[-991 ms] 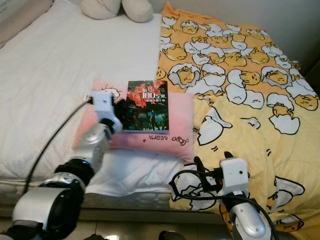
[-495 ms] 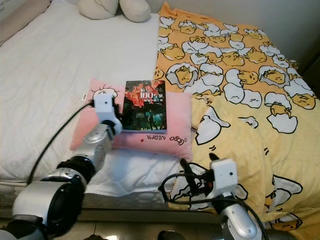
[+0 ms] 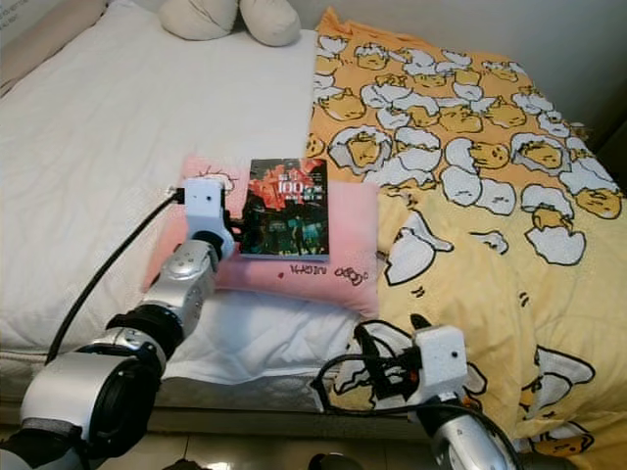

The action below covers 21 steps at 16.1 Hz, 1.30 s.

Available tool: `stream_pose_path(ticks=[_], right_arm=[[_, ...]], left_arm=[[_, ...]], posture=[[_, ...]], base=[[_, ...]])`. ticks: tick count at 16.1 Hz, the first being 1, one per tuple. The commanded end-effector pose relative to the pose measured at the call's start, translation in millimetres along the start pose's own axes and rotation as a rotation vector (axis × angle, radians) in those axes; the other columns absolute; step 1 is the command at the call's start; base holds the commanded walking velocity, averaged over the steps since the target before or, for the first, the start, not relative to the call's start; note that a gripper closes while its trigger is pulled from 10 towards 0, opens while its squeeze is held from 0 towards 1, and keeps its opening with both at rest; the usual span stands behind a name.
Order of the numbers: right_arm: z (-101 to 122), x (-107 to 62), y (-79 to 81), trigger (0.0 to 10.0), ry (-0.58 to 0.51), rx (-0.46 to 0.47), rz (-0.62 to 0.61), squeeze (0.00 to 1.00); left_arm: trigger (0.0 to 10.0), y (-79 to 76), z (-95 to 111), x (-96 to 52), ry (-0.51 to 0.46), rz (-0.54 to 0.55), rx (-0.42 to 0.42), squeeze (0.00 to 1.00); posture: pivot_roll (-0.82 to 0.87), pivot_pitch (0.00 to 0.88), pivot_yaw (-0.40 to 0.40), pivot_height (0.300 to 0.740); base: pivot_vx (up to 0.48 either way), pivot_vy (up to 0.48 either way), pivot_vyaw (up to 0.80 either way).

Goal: Clean up the room

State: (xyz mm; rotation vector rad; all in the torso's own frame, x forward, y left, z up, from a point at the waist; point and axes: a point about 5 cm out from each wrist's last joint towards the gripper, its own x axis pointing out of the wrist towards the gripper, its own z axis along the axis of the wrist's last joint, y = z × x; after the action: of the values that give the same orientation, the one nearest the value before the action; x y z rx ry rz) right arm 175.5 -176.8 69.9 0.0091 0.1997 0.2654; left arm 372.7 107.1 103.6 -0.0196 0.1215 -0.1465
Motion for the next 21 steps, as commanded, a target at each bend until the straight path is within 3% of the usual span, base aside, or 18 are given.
stream_pose_path(ticks=[1,4,5,6,9,17,18,19,21], right_arm=[[4.5,-1.5,-0.7,10.0,-0.019,-0.019,0.005,0.0],[4.9,-2.2,-1.2,10.0,-0.018,-0.022,-0.001,0.0],[4.8,-2.7,-1.4,10.0,-0.015,-0.023,-0.003,0.0],[4.2,-3.5,-1.3,10.0,-0.01,-0.024,-0.005,0.0],[2.4,-4.2,-1.7,10.0,0.002,-0.026,-0.012,0.0],[0.7,-7.2,-2.9,10.0,0.024,-0.035,-0.021,0.0],[0.4,-7.3,-3.1,10.0,0.027,-0.036,-0.022,0.0],[0.3,-7.2,-3.1,10.0,0.029,-0.036,-0.024,0.0],[0.1,-7.0,-3.4,10.0,0.032,-0.037,-0.024,0.0]], left_arm=[[10.0,-6.4,4.4,2.3,-0.008,-0.024,-0.015,1.0],[10.0,-10.8,4.7,2.9,-0.003,-0.051,-0.024,1.0],[10.0,-14.8,1.8,2.7,0.021,-0.07,-0.029,0.61],[10.0,-18.6,-3.4,1.9,0.058,-0.082,-0.042,0.0],[10.0,-28.3,-22.3,-3.8,0.157,-0.104,-0.134,0.0],[10.0,-40.4,-48.5,-14.8,0.291,-0.132,-0.221,0.0],[4.6,-39.8,-54.7,-17.6,0.326,-0.126,-0.26,0.0],[0.0,-39.8,-59.0,-19.8,0.348,-0.125,-0.317,0.0],[0.0,-38.0,-62.0,-21.4,0.357,-0.109,-0.353,0.0]], posture=[[-0.15,0.0,-0.06,0.74],[-0.15,0.0,-0.06,0.74],[-0.16,0.004,-0.061,0.74],[-0.16,0.004,-0.061,0.74],[-0.16,0.01,-0.06,0.74],[-0.18,0.021,-0.06,0.74],[-0.18,0.021,-0.058,0.74],[-0.18,0.021,-0.058,0.74],[-0.18,0.02,-0.058,0.74]], base=[[0.0,0.0,0.0],[0.0,0.0,0.0],[0.0,0.0,0.0],[0.0,0.0,0.0],[0.0,0.0,0.0],[0.0,0.0,0.0],[0.0,0.0,0.0],[0.0,0.0,0.0],[0.0,0.0,0.0]])
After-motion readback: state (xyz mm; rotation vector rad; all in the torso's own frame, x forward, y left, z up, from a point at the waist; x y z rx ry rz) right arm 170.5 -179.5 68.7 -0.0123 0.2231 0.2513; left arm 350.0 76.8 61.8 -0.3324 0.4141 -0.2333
